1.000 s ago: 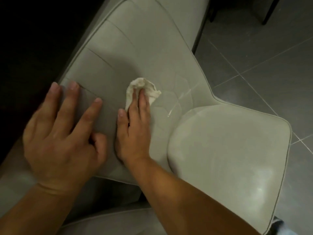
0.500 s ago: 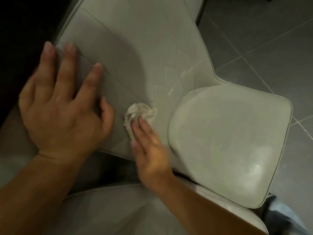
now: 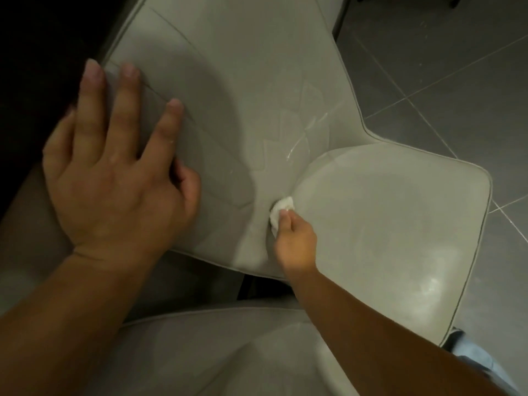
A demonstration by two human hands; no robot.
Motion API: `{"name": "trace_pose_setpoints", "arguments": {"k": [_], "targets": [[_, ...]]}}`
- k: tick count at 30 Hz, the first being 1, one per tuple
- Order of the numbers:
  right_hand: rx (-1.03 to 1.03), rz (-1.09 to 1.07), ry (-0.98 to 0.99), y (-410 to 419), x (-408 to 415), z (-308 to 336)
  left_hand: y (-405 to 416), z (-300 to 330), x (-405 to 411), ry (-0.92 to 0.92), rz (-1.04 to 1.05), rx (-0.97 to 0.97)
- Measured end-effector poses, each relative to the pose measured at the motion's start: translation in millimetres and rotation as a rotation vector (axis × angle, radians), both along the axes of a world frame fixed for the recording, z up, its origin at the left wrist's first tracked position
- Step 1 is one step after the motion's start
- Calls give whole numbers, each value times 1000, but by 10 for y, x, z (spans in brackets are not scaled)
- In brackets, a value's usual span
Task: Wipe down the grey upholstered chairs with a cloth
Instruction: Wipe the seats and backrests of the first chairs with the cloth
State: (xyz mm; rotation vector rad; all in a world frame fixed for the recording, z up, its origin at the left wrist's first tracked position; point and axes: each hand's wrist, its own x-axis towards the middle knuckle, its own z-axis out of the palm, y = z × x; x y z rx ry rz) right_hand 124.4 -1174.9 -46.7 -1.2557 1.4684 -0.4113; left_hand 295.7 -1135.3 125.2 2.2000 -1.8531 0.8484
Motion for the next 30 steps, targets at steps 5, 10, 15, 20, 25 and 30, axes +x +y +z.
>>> {"name": "trace_pose_setpoints", "arguments": {"k": [5,10,15,20,25,30], "targets": [[-407,69,-348,306,403,667,10,56,-56,-47,34,34],[-5,98,57,213,305,173,-8,62,-64,-26,55,17],[337,221,203,-38,64,-229,-21,48,-48,-8,56,9],[-122,-194,-55,-15,179,270,-19,97,-98,-81,83,50],[-465,-52,-389,-194,548,861,9,111,-75,-104,118,145],[-426,-14,-302,-245,669,447,12,165,-238,-73,220,264]]}}
